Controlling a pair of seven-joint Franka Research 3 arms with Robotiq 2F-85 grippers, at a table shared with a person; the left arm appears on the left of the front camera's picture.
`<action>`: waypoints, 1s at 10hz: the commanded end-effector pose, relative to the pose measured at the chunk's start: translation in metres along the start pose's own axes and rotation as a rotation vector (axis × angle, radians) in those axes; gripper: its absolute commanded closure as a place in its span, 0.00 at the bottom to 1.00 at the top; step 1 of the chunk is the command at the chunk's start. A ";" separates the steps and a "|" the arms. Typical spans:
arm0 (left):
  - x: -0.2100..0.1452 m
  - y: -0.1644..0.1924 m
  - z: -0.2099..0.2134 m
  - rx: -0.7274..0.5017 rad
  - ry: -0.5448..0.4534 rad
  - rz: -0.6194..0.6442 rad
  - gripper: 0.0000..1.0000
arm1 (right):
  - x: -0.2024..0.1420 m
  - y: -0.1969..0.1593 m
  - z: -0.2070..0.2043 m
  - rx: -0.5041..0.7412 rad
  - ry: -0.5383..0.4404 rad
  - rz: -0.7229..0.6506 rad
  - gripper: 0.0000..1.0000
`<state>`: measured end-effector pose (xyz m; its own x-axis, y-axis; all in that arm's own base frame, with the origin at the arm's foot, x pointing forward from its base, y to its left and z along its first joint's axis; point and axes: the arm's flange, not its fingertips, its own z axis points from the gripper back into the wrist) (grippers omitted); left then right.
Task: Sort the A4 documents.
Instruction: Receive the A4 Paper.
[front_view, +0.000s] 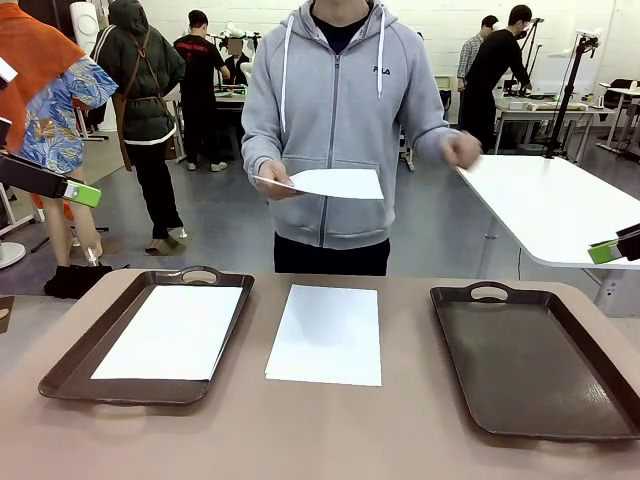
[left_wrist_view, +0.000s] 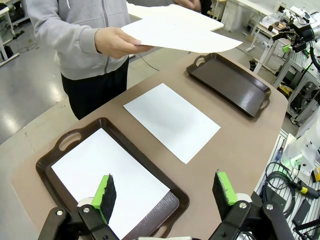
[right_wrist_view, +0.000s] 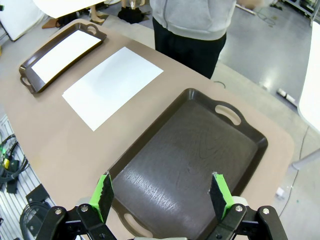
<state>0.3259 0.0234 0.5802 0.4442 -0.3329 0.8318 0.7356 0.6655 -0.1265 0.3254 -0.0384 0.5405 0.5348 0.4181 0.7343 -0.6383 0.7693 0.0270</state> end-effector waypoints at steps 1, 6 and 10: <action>0.000 0.000 -0.001 -0.006 0.001 -0.005 0.00 | 0.000 0.000 -0.001 0.010 -0.003 -0.001 0.00; 0.000 0.000 -0.001 -0.006 0.001 -0.005 0.00 | 0.000 0.000 -0.001 0.010 -0.003 -0.001 0.00; 0.000 0.000 -0.001 -0.006 0.001 -0.005 0.00 | 0.000 0.000 -0.001 0.010 -0.003 -0.001 0.00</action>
<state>0.3259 0.0234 0.5802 0.4442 -0.3329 0.8318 0.7356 0.6655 -0.1265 0.3254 -0.0384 0.5405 0.5348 0.4181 0.7343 -0.6383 0.7693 0.0270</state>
